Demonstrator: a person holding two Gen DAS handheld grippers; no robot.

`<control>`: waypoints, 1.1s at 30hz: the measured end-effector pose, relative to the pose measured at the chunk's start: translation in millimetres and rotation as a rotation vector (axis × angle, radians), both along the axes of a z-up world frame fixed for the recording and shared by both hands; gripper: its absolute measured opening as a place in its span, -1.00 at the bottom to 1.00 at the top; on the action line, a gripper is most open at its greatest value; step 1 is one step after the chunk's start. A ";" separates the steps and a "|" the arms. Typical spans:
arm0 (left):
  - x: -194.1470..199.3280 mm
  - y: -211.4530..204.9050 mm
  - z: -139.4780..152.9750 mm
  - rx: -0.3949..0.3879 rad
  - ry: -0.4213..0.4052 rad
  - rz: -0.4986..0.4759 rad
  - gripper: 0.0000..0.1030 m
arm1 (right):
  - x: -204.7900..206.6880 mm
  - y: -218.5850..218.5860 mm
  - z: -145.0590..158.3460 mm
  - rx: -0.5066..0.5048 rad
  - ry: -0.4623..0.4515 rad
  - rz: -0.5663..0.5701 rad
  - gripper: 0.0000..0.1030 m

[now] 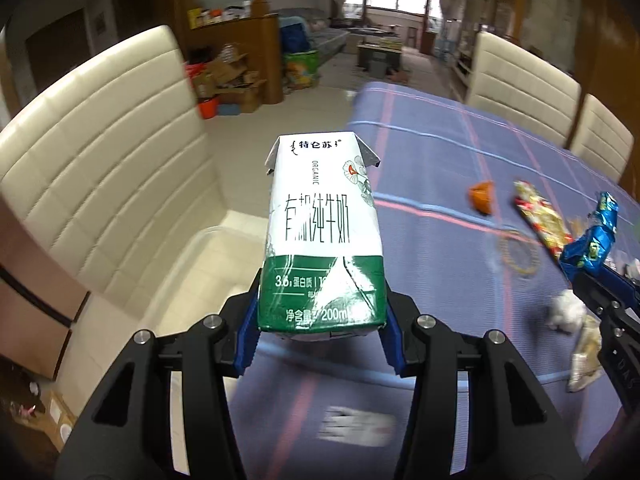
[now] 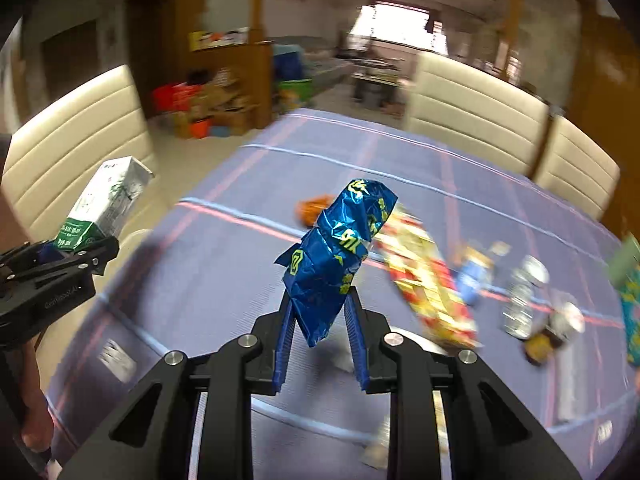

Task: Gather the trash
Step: 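Carry both items to the clear bin and open both tools to drop them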

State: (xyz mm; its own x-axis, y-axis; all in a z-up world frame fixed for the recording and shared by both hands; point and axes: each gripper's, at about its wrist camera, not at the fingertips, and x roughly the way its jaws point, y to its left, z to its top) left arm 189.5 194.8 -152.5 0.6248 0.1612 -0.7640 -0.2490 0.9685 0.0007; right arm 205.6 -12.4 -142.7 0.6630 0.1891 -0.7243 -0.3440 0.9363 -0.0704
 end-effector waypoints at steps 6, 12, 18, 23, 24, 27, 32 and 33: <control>-4.2 60.6 -14.8 -0.012 0.046 0.070 -0.01 | 17.6 69.0 -12.1 -0.008 0.033 0.101 -0.52; -7.0 85.9 -20.3 0.088 0.009 0.128 0.93 | 28.2 112.5 -17.0 -0.029 0.031 0.138 -0.52; -13.1 101.0 -21.9 0.076 -0.011 0.132 0.94 | 27.3 140.4 -17.9 -0.033 0.019 0.180 -0.51; -20.9 124.3 -34.3 0.057 0.030 0.180 0.94 | 30.2 175.4 -28.1 -0.044 0.036 0.236 -0.51; -23.5 125.9 -36.2 0.057 0.033 0.187 0.94 | 31.4 180.7 -30.0 -0.047 0.040 0.245 -0.51; -29.4 138.0 -42.1 0.069 0.044 0.220 0.94 | 33.1 201.2 -37.5 -0.050 0.057 0.287 -0.48; -38.1 154.0 -44.0 0.079 0.056 0.263 0.94 | 30.1 227.4 -42.8 -0.069 0.041 0.335 -0.46; -39.5 155.8 -43.5 0.080 0.057 0.269 0.94 | 29.6 232.1 -43.5 -0.080 0.033 0.343 -0.45</control>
